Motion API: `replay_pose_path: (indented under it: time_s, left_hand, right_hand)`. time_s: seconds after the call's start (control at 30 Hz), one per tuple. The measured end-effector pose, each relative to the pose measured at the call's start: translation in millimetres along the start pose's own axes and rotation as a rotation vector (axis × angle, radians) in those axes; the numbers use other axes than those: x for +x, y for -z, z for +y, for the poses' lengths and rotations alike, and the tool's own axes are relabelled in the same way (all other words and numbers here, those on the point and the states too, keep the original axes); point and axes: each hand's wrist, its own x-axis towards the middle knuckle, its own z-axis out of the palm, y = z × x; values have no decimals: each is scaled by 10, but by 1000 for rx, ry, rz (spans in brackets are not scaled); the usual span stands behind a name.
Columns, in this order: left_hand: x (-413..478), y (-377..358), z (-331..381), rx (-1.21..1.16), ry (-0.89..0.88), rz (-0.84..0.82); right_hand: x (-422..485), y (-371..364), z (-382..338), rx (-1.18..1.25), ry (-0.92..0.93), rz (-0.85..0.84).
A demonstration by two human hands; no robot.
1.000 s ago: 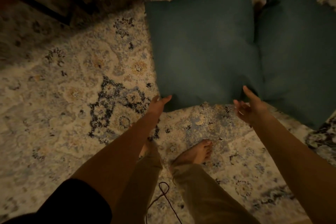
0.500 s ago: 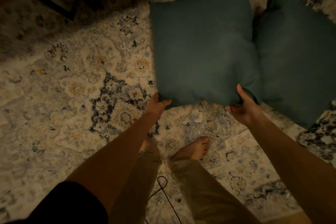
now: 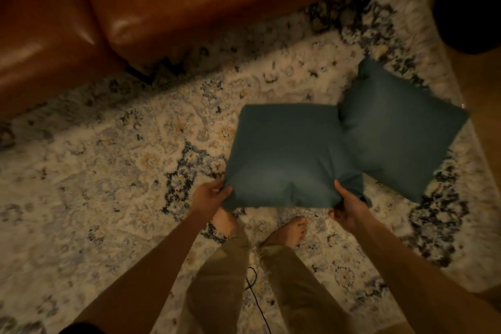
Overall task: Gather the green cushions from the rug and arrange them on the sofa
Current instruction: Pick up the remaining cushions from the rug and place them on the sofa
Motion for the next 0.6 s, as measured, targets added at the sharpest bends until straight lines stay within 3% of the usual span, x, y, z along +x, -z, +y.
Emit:
replay_pose_path:
  time_s: [0.07, 0.2, 0.37, 0.6]
  left_hand:
    - [-348, 138, 24, -34, 92, -75]
    - [-1145, 416, 167, -331, 308, -140]
    - [-1984, 849, 307, -390, 157, -186]
    - [-2555, 1585, 651, -301, -87, -61]
  right_hand:
    - [-371, 2, 23, -12, 61, 41]
    - [-1163, -141, -186, 34, 153, 30]
    - [-1864, -130, -230, 44, 123, 99]
    - [-2902, -17, -422, -31, 174, 65]
